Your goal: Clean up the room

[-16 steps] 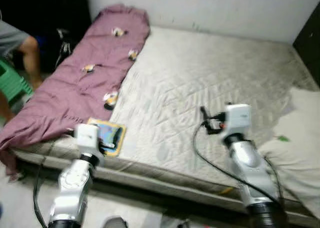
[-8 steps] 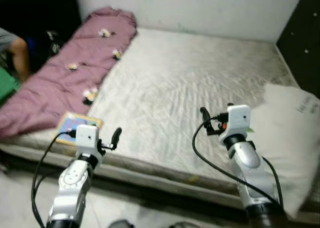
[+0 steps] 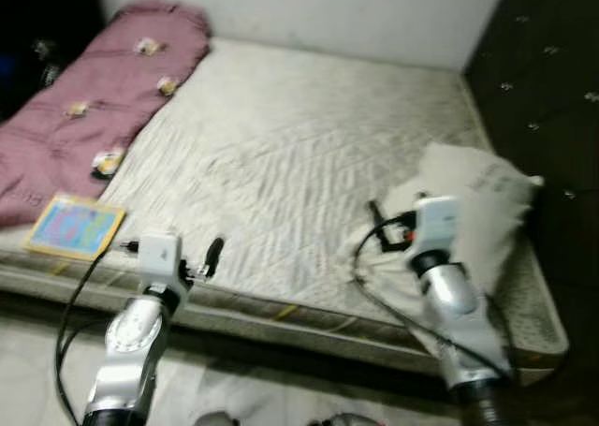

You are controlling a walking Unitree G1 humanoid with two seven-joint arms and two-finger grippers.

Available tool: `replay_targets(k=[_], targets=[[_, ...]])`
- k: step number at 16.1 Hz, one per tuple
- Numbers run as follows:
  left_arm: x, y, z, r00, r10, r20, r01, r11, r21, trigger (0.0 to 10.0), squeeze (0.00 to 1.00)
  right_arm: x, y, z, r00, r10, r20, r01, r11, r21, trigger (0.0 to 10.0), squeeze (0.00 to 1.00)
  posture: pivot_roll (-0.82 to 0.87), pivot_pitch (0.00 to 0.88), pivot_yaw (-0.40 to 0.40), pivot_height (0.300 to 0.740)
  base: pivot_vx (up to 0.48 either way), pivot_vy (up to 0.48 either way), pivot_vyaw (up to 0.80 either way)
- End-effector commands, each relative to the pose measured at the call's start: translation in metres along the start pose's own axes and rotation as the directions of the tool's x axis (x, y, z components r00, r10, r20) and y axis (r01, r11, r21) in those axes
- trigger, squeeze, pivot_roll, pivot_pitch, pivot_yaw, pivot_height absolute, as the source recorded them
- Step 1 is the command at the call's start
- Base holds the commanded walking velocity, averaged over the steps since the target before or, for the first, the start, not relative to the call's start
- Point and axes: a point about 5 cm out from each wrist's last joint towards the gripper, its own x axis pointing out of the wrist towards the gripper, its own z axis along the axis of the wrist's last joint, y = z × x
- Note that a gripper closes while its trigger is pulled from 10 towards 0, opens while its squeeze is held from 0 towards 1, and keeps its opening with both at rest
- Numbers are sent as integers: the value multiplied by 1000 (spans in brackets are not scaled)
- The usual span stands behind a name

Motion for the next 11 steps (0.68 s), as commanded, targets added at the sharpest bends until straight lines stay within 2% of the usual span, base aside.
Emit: replay_targets(k=[1, 2, 6, 7, 11], targets=[[2, -3, 2, 1000, -8, 7, 8, 1000, 2, 10000, 0, 1, -6, 4, 1000, -20, 12, 20, 1000, -16, 10000, 0, -21, 0, -35, 740, 0, -285, 0], [2, -3, 2, 1000, -9, 6, 9, 1000, 3, 10000, 0, 0, -6, 4, 1000, -20, 12, 20, 1000, -16, 10000, 0, -22, 0, -35, 740, 0, -274, 0], [1, -3, 1, 1000, -5, 5, 5, 1000, -15, 10000, 0, 0, -7, 3, 1000, -23, 5, 23, 1000, -13, 10000, 0, -22, 0, -36, 740, 0, 0, 0], [1, -3, 1, 1000, -8, 7, 8, 1000, -15, 10000, 0, -1, -7, 3, 1000, -24, 4, 24, 1000, -13, 10000, 0, -22, 0, -35, 740, 0, 0, -525], [0, -5, 3, 999, -45, 21, 46, 999, -18, 10000, 0, -3, -6, 3, 1000, -24, 2, 24, 1000, -10, 10000, 0, -23, 0, -34, 740, 0, 0, 0]])
